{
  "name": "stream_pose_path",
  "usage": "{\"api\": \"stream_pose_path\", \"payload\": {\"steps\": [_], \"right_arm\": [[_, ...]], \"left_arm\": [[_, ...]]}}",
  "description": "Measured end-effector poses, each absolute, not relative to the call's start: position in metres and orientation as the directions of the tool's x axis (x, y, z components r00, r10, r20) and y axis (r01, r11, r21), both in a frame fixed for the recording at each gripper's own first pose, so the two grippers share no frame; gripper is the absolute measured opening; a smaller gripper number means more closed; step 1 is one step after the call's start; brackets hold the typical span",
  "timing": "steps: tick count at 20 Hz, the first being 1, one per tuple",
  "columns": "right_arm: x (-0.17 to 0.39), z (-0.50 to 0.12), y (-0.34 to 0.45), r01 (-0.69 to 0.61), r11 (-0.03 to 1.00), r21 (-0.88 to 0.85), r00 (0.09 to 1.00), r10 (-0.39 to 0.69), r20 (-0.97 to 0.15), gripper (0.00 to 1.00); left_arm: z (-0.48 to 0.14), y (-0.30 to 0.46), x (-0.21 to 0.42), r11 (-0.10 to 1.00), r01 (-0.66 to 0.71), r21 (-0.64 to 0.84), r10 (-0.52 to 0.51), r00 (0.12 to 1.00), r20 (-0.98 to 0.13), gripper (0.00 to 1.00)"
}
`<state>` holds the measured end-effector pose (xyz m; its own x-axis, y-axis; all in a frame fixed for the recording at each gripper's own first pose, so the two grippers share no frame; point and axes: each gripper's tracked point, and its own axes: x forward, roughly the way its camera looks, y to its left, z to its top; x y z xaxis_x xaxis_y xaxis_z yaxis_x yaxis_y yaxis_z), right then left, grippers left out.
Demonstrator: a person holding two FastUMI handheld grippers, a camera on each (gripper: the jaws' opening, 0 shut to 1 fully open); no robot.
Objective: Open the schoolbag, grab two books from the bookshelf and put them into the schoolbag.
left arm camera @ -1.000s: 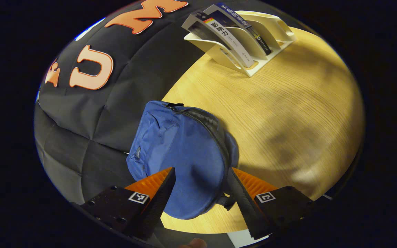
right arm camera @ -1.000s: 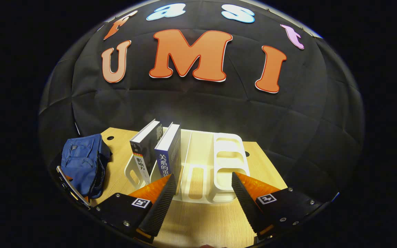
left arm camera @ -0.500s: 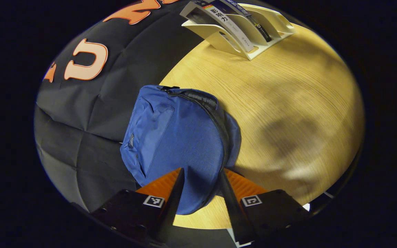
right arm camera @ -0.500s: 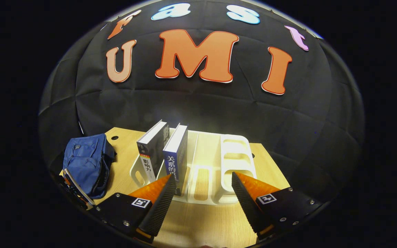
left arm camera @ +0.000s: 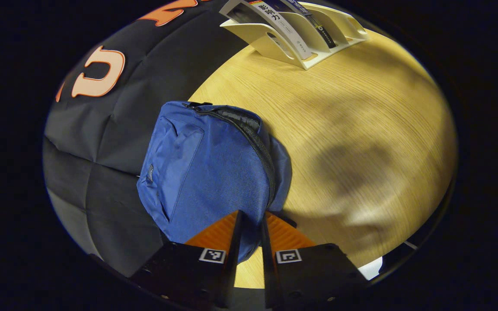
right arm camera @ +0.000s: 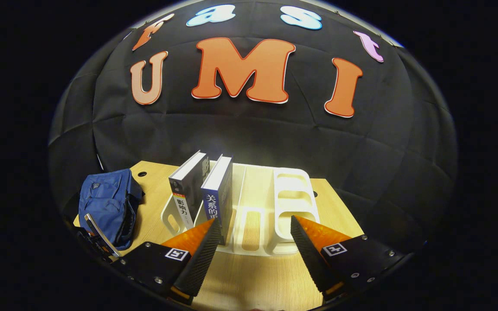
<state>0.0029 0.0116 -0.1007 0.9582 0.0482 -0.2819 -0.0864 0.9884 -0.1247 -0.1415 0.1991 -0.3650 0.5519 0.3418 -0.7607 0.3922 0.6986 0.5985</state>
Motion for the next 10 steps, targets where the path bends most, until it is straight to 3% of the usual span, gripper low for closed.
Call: {"api": "stream_pose_path", "payload": {"steps": [1,3,10], "right_arm": [[0.003,-0.1,0.012,-0.087,0.989,-0.124,0.959,0.049,-0.28,0.97],[0.004,-0.1,0.013,-0.089,0.988,-0.124,0.959,0.051,-0.28,0.97],[0.005,-0.1,0.02,-0.11,0.987,-0.118,0.955,0.072,-0.288,0.97]], "left_arm": [[-0.361,0.199,-0.141,0.698,0.39,0.601,0.342,0.556,-0.758,0.19],[-0.35,0.198,-0.138,0.704,0.386,0.596,0.329,0.567,-0.755,0.11],[-0.304,0.201,-0.122,0.787,0.31,0.533,0.263,0.613,-0.745,0.05]]}}
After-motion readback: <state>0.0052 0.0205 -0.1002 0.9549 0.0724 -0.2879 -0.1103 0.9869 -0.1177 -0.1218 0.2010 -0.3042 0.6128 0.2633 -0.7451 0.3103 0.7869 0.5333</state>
